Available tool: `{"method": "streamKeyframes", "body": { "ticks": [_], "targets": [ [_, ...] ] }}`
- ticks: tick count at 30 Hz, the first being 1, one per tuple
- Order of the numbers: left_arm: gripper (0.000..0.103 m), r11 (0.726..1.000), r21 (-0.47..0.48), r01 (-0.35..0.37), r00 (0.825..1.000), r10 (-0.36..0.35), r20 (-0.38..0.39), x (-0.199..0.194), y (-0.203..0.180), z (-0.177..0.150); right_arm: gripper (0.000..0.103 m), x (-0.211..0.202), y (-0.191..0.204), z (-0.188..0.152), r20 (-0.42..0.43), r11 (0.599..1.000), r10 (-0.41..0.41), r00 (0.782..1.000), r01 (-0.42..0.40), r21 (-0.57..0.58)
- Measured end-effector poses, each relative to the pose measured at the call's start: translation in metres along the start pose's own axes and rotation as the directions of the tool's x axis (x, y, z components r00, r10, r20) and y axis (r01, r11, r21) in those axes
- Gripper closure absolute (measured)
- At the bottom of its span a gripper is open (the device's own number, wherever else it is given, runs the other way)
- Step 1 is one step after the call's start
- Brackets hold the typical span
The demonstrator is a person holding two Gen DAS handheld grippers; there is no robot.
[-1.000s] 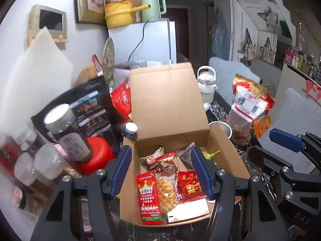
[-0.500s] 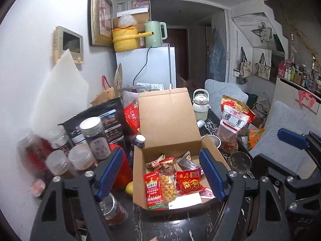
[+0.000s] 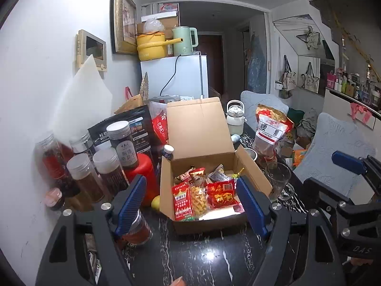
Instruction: Organize snacks
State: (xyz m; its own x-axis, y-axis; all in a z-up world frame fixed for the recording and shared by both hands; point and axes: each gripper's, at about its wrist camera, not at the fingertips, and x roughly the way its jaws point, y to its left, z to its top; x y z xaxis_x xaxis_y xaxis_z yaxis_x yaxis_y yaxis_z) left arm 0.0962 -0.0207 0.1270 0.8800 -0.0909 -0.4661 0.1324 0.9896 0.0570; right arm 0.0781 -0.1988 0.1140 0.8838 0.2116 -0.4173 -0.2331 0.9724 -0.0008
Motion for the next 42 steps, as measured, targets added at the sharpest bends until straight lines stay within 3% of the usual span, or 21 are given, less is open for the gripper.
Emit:
{"method": "streamKeyframes", "body": {
  "ticks": [17, 42],
  "targets": [
    [0.025, 0.999, -0.016, 0.036, 0.997, -0.037, -0.071, 0.001, -0.005, -0.054, 0.017, 0.001, -0.002, -0.053, -0.098, 0.998, 0.007, 0.995, -0.001, 0.064],
    [0.025, 0.997, -0.014, 0.070, 0.992, -0.071, -0.103, 0.008, -0.013, -0.065, 0.017, 0.001, -0.004, -0.063, -0.124, 0.998, -0.003, 0.992, 0.012, 0.069]
  ]
}}
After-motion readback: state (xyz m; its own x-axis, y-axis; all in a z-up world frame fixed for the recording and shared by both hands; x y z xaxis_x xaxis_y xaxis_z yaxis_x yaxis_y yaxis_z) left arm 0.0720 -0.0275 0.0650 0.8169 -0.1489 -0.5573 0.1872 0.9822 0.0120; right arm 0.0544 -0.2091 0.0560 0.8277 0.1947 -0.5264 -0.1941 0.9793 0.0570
